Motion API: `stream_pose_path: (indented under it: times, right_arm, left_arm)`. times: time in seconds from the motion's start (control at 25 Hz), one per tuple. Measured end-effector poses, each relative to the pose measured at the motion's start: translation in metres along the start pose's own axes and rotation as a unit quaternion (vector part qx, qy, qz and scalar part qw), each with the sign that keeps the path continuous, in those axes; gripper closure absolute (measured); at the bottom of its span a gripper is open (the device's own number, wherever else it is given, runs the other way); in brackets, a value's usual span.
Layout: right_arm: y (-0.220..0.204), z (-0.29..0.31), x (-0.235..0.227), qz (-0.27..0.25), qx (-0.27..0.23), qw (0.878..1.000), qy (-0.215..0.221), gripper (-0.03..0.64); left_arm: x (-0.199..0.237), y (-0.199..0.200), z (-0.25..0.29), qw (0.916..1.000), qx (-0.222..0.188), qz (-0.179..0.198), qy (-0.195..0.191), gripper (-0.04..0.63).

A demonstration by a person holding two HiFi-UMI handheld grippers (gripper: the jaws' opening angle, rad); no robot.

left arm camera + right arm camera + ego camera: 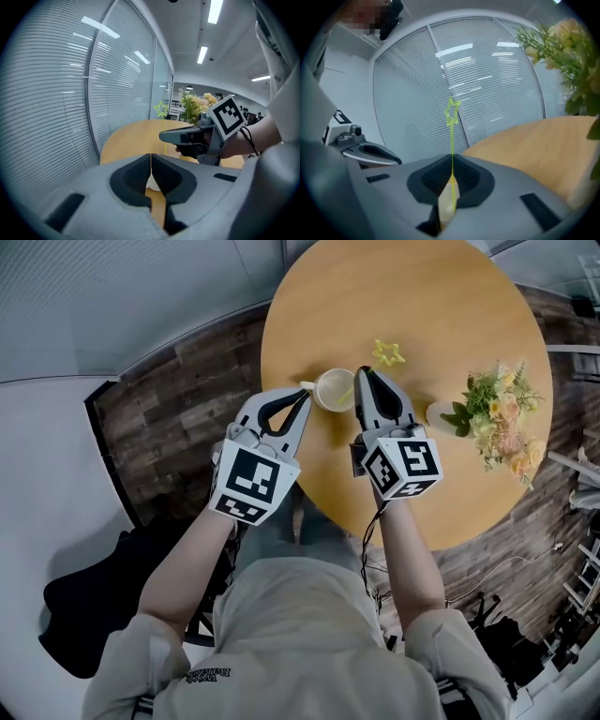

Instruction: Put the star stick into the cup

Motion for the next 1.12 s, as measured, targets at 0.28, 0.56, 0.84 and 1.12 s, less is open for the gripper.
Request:
stream_pose_path:
  times: [0.28,0.56,0.84,1.12]
  right_arm:
    - [-0.021,0.002,-0.004,-0.006,0.035,0.999,-0.008,0.583]
    - [-0.022,-0.01,-0.004,-0.055,0.044,0.997,-0.018,0.58]
    - [-0.003,-0.029,0.001,-0.066,0.028,0.997,-0.018,0.581]
    - [0.038,-0.062,0.015,-0.074,-0.004,0.997,-0.01,0.581]
  left_arm:
    - [-0.003,-0.002,-0.003,0.9997,-0.01,-0.024,0.002,0.572]
    - [-0.004,0.003,-0.012,0.9992,-0.019,-0.025,0.024,0.572]
    - [-0.015,0.021,-0.026,0.9986,-0.04,-0.015,0.032,0.572]
    - [-0.029,0.052,-0.052,0.9968,-0.066,0.007,0.046,0.572]
Point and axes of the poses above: the fingertips, and each gripper's own axes: z forward along the fingers, x to its left, y out of its top, the point moved 5 cm from there along -z, backward along the fingers, and after that the axes turned 9 degrees about -y, right-handed, at the moved point
